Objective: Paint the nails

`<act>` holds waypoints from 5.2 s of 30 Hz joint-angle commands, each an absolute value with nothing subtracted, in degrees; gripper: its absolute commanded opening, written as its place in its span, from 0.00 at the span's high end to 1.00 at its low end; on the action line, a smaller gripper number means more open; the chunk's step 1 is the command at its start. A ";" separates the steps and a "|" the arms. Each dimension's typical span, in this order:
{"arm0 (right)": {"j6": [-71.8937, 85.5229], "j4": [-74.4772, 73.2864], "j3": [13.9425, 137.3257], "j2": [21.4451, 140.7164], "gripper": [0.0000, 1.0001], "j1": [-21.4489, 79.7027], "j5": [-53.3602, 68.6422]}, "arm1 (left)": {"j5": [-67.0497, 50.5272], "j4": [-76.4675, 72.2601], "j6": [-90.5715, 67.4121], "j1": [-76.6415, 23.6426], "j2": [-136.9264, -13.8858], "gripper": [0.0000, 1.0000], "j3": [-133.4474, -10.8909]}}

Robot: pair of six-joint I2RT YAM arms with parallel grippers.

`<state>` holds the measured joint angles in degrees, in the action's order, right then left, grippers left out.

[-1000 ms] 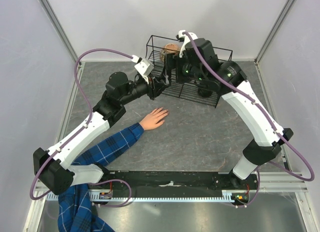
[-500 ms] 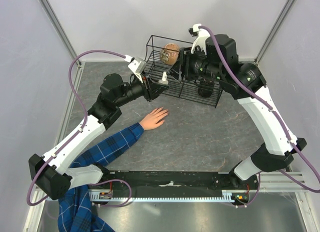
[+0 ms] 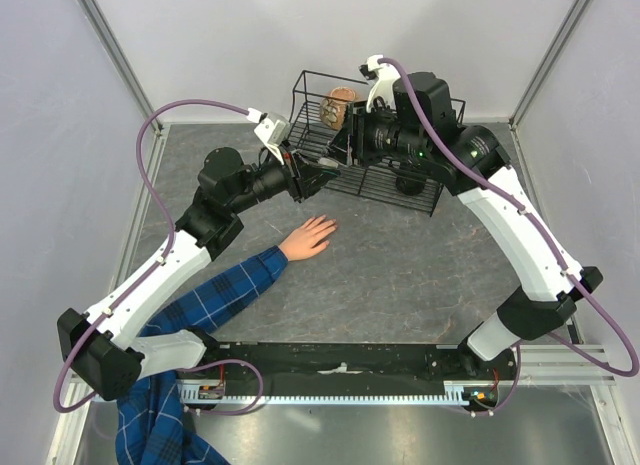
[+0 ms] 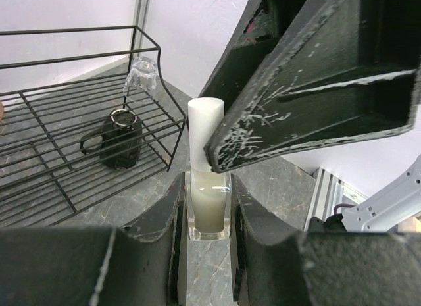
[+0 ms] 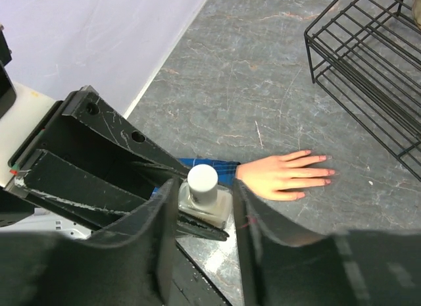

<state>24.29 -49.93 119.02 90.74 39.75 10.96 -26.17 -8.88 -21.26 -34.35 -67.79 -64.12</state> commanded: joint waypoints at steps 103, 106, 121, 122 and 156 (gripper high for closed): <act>20.66 -36.38 118.11 85.67 0.25 47.80 -3.59 | -26.98 -1.15 -15.29 -27.77 -61.96 0.98 -75.67; 20.83 -40.25 124.79 90.16 0.36 50.53 -7.81 | -26.37 -0.35 -14.24 -28.12 -61.79 0.98 -75.76; 19.78 -40.87 127.36 94.04 0.69 52.82 -8.79 | -28.64 1.23 -16.08 -28.65 -61.26 0.98 -75.76; 19.34 -40.78 126.92 93.61 0.74 52.74 -8.70 | -29.35 1.06 -16.35 -28.65 -61.26 0.98 -75.67; 28.92 -33.83 112.73 79.36 0.19 38.92 13.11 | -25.24 7.56 -10.64 -30.67 -62.93 0.98 -80.33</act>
